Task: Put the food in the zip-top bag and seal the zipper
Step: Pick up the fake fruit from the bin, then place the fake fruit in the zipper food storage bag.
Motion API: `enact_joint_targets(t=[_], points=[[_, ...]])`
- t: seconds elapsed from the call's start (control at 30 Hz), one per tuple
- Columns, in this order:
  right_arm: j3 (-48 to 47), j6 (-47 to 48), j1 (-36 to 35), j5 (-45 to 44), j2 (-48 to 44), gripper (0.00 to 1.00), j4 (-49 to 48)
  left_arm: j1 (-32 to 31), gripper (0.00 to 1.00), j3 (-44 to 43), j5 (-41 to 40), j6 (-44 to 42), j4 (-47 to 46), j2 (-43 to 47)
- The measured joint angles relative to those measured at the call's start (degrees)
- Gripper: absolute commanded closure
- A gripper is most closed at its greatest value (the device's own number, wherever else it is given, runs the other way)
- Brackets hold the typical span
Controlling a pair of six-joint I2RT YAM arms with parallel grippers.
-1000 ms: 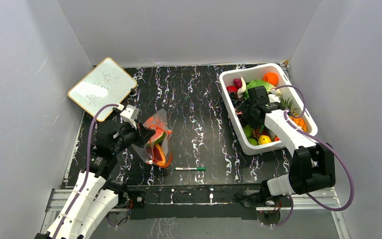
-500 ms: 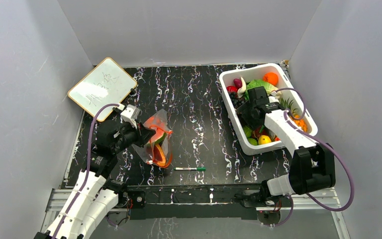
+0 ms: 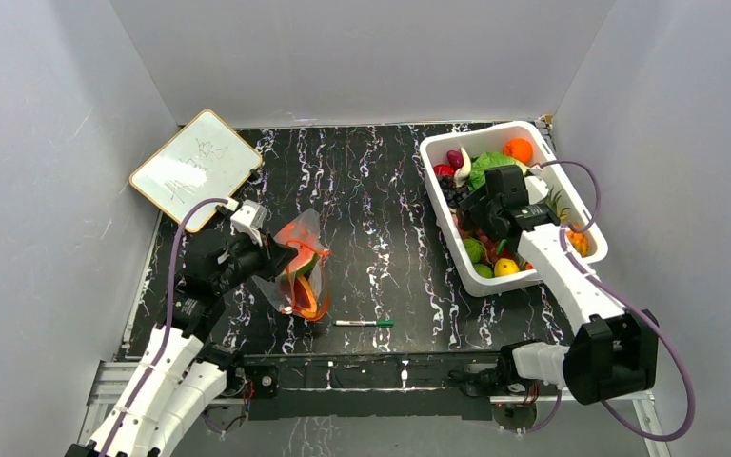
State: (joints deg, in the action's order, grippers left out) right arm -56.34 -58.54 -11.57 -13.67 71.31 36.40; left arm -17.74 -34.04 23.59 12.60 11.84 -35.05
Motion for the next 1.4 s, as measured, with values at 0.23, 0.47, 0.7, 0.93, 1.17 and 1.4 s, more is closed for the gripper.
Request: enact_joint_targets(t=[0.23, 0.47, 0.7, 0.93, 1.17, 1.4], points=[[0.55, 7.61, 0.00, 1.27, -4.55, 0.60, -4.70, 0.00, 1.00, 0.02, 0.00, 0.42, -0.02, 0.00], [1.84, 15.65, -0.07, 6.84, -9.86, 0.60, -9.49, 0.00, 1.00, 0.13, -0.50, 3.98, -0.17, 0.00], [3.13, 20.46, -2.51, 12.17, -13.11, 0.60, -13.92, 0.00, 1.00, -2.91, -1.49, 7.56, 0.55, -2.97], [3.74, 24.63, -14.60, 12.15, -13.18, 0.59, -18.58, 0.00, 1.00, -7.28, -1.55, 10.27, 0.63, -7.26], [4.44, 29.57, -28.72, 12.81, -12.98, 0.58, -27.82, 0.00, 1.00, -8.41, -1.27, 13.86, 0.50, -8.74], [8.72, 34.64, -38.56, 15.43, -12.50, 0.58, -37.88, 0.00, 1.00, -10.73, -1.01, 16.00, 0.46, -10.21]])
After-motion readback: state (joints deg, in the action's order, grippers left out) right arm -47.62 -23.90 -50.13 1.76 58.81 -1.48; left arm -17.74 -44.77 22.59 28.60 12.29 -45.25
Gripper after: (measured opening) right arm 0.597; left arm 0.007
